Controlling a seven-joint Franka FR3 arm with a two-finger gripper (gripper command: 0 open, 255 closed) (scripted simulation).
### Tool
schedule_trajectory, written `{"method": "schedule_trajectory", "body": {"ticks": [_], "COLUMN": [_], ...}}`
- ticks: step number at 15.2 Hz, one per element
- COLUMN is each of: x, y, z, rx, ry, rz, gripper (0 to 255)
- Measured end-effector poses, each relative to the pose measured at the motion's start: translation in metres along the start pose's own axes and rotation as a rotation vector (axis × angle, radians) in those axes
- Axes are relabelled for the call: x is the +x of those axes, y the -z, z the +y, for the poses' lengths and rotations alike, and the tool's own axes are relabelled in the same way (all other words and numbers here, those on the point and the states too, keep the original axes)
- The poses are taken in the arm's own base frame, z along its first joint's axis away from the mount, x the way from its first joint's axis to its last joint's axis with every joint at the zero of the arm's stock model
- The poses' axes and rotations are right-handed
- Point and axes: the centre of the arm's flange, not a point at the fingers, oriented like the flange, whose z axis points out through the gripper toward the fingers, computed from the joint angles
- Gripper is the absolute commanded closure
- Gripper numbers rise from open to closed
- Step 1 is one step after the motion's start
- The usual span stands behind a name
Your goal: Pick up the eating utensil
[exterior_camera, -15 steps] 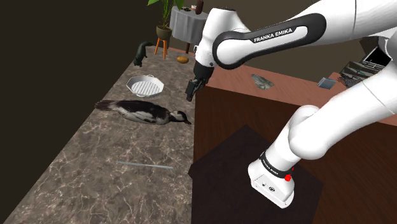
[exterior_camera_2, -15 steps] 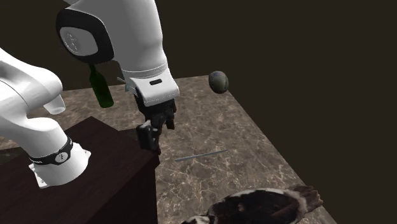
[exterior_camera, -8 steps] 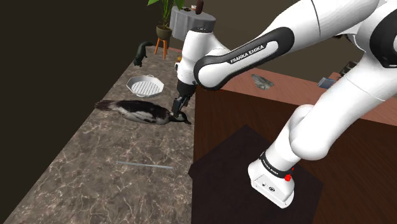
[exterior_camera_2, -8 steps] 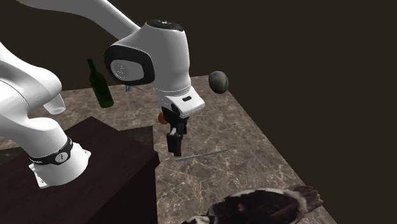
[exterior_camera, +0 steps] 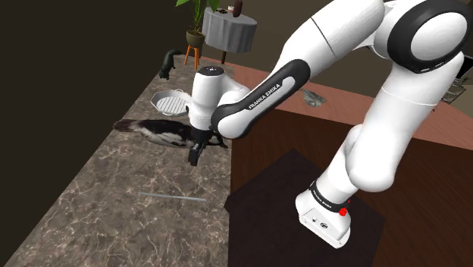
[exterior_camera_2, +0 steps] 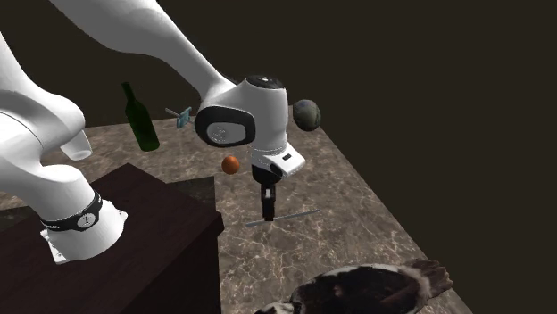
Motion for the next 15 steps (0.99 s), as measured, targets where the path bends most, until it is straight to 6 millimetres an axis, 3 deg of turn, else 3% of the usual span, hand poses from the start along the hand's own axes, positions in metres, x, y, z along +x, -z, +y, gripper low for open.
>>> {"method": "schedule_trajectory", "body": {"ticks": [10,15], "x": [0.031,0.031], "y": [-0.101,-0.130], "z": [-0.083,-0.089], "rx": [-0.003,-0.003], "ry": [0.196,0.215], "rz": [-0.044,-0.048], "gripper": [0,0]}}
